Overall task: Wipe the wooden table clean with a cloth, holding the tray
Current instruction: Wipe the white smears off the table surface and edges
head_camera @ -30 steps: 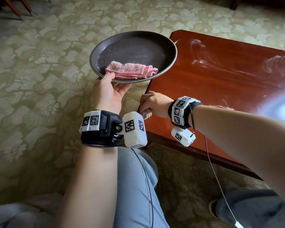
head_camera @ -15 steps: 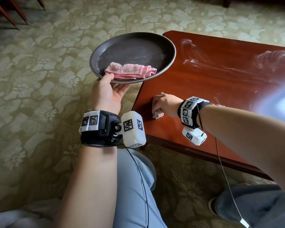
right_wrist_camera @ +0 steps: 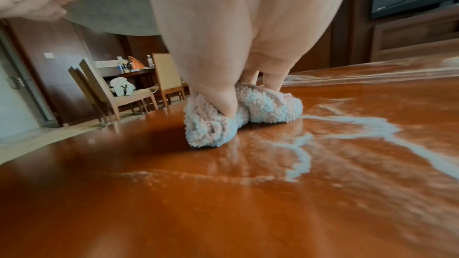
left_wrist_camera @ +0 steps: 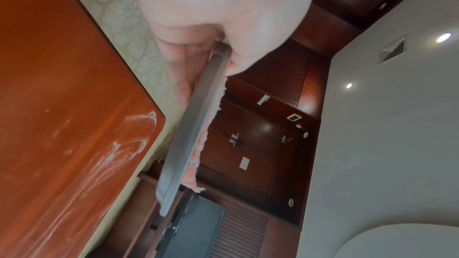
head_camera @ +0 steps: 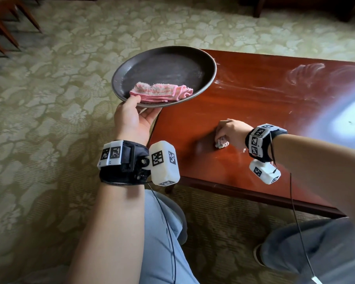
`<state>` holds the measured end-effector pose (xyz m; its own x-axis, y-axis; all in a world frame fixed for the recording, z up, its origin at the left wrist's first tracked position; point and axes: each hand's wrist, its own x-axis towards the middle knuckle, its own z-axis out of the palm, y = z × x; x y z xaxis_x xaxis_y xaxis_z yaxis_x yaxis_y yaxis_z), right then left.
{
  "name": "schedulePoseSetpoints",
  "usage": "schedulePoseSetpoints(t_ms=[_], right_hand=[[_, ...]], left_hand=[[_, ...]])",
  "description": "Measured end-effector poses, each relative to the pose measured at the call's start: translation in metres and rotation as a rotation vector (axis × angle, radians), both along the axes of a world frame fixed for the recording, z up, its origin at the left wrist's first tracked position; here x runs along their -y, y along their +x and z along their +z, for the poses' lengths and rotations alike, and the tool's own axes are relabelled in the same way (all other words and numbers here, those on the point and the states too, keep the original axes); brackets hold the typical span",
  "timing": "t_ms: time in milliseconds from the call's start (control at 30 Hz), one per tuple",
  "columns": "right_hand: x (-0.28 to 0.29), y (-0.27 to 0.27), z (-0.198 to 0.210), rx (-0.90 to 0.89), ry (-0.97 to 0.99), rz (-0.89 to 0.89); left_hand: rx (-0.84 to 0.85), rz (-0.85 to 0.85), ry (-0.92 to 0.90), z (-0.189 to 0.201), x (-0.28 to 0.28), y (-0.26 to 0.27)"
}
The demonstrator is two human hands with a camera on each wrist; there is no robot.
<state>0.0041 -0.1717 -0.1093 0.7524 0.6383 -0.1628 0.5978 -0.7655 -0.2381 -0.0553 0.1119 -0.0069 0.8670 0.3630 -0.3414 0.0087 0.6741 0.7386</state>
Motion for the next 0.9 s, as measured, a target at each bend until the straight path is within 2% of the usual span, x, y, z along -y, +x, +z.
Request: schedulePoseSetpoints(t_ms=[133, 233, 400, 667, 800, 900], right_hand=[[0.021, 0.002, -0.001, 0.016, -0.042, -0.079], [0.016, 0.008, -0.002, 0.051, -0.015, -0.053], [-0.041, 0.029, 0.01, 0.152, 0.131, 0.073], [-0.142, 0.049, 0.005, 0.091, 0.095, 0.254], [-0.153, 0.054, -0.012, 0.043, 0.155, 0.27], [-0.147, 0.057, -0.021, 0.041, 0.165, 0.21]], left_hand=[[0.017, -0.013, -0.001, 0.001, 0.002, 0.001], [0.029, -0.011, -0.008, 0.0, -0.003, 0.004], [0.027, 0.003, -0.006, -0.009, -0.016, 0.012], [-0.014, 0.069, -0.02, -0.028, -0.047, 0.024], [-0.018, 0.096, -0.014, -0.035, -0.057, 0.029], [-0.016, 0.099, -0.011, -0.037, -0.058, 0.032]])
